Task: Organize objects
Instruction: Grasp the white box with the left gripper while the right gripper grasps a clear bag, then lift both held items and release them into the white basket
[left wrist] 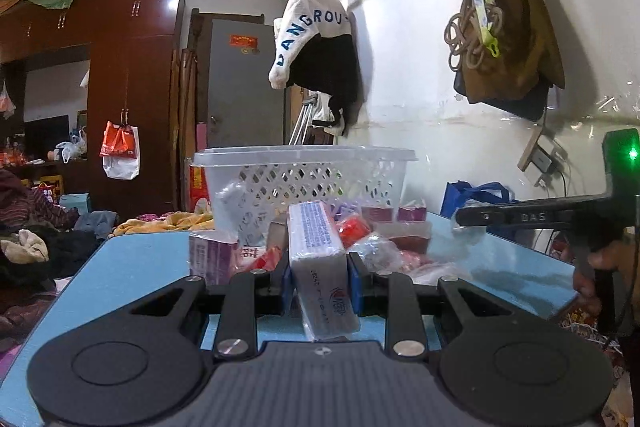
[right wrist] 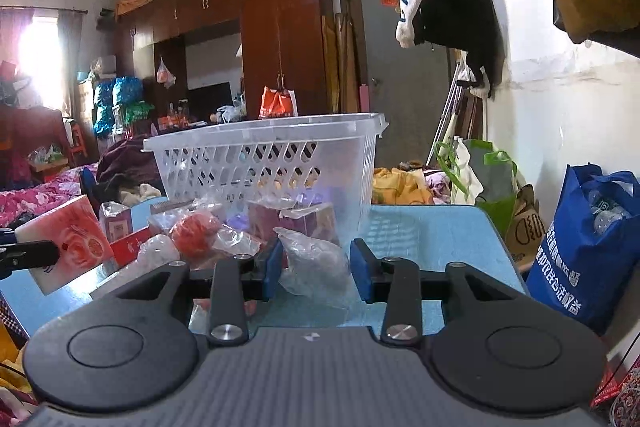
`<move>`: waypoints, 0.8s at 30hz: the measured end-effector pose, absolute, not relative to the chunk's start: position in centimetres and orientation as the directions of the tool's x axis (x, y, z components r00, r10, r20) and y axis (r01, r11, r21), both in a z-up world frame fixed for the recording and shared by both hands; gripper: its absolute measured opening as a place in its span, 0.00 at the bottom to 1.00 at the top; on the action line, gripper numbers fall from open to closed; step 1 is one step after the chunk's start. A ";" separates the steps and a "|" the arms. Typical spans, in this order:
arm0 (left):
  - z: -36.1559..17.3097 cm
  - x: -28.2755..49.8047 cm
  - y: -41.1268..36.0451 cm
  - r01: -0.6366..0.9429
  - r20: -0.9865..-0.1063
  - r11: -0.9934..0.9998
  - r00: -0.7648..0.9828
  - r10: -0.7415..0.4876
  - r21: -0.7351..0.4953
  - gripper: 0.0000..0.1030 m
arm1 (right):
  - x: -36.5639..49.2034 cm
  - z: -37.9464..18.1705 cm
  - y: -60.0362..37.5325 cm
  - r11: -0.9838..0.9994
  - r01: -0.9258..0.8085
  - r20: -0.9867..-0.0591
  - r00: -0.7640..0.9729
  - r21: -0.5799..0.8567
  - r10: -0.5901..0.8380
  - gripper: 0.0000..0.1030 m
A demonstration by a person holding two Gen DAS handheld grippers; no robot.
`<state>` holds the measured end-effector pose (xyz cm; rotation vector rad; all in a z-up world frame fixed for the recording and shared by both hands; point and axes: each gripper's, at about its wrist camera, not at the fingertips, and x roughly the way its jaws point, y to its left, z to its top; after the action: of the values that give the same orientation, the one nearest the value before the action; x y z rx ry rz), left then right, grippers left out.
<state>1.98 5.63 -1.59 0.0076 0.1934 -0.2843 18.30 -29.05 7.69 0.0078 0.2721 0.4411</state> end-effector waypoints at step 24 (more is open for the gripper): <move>7.3 10.6 7.9 0.253 -0.093 0.960 0.960 -0.265 -0.119 0.30 | 24.4 17.0 -24.4 0.852 -0.520 -0.172 0.835 0.070 0.523 0.39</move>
<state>10.55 7.88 7.26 -0.1063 0.1086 -0.2629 24.37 -24.35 17.02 0.0204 0.1882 0.5522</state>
